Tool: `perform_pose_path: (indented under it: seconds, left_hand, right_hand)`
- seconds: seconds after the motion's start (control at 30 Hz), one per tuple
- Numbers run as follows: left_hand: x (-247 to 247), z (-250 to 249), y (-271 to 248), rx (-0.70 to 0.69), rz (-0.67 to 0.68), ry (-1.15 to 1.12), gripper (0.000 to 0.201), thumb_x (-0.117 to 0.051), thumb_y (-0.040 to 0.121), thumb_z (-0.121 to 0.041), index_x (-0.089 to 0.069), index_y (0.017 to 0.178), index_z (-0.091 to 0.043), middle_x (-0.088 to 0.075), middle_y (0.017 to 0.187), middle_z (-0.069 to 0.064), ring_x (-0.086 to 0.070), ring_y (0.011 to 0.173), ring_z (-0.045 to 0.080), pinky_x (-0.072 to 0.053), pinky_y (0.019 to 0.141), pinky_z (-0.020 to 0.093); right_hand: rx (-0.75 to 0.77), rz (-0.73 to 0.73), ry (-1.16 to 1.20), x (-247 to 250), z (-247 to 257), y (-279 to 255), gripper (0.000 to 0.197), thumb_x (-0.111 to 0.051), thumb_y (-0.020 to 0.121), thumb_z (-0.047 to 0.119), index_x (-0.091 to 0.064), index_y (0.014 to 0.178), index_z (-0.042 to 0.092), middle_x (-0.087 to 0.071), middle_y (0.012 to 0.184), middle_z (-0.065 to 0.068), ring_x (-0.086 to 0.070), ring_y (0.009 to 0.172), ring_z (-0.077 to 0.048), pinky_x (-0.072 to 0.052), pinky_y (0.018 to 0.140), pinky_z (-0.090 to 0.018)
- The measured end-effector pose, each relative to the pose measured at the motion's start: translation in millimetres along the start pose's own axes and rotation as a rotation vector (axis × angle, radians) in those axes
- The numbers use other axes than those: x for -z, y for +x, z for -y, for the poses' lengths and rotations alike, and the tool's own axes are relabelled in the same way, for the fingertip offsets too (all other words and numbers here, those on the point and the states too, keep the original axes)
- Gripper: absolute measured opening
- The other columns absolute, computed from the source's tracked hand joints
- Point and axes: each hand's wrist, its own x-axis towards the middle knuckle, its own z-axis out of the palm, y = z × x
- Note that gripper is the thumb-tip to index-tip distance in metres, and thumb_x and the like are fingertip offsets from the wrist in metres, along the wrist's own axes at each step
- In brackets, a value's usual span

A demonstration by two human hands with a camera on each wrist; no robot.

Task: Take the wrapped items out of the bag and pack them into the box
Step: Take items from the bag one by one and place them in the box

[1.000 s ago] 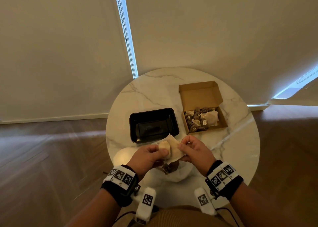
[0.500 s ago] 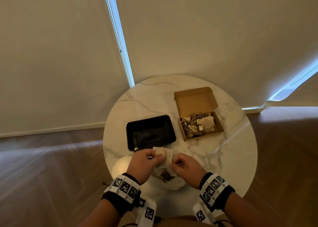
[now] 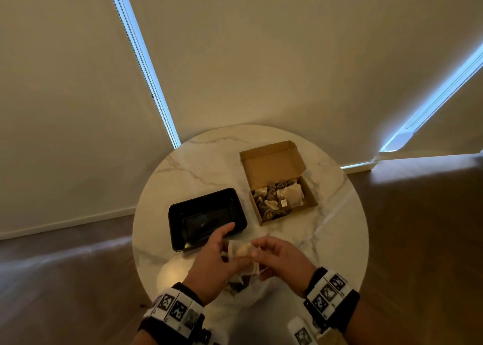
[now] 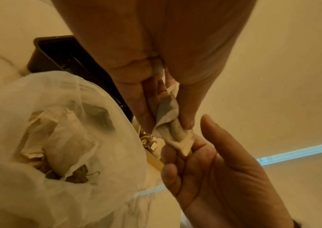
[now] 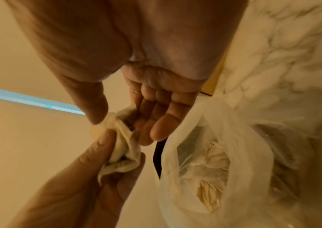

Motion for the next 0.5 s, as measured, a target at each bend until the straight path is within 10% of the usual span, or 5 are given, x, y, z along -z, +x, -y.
perform_pose_path:
  seconds: [0.3, 0.5]
  left_hand:
    - [-27.2, -38.5, 16.2, -0.103, 0.121, 0.182, 0.114, -0.085, 0.083, -0.03, -0.003, 0.161, -0.041, -0.062, 0.118, -0.015, -0.067, 0.096, -0.006, -0.058, 0.081, 0.017]
    - [-36.1, -41.9, 24.1, -0.11, 0.037, 0.237, 0.112, -0.087, 0.08, -0.031, -0.01, 0.16, -0.041, -0.058, 0.117, -0.019, -0.065, 0.094, -0.004, -0.057, 0.078, 0.015]
  right_hand:
    - [0.017, 0.182, -0.249, 51.2, 33.0, 0.2, 0.036, -0.08, 0.085, 0.027, -0.072, 0.12, 0.023, -0.069, 0.091, -0.004, -0.055, 0.069, -0.013, -0.045, 0.059, -0.027]
    - [-0.025, 0.258, -0.311, 67.8, 48.8, 8.3, 0.014, -0.075, 0.09, 0.013, -0.077, 0.102, 0.021, -0.069, 0.084, -0.001, -0.059, 0.068, -0.011, -0.053, 0.063, -0.027]
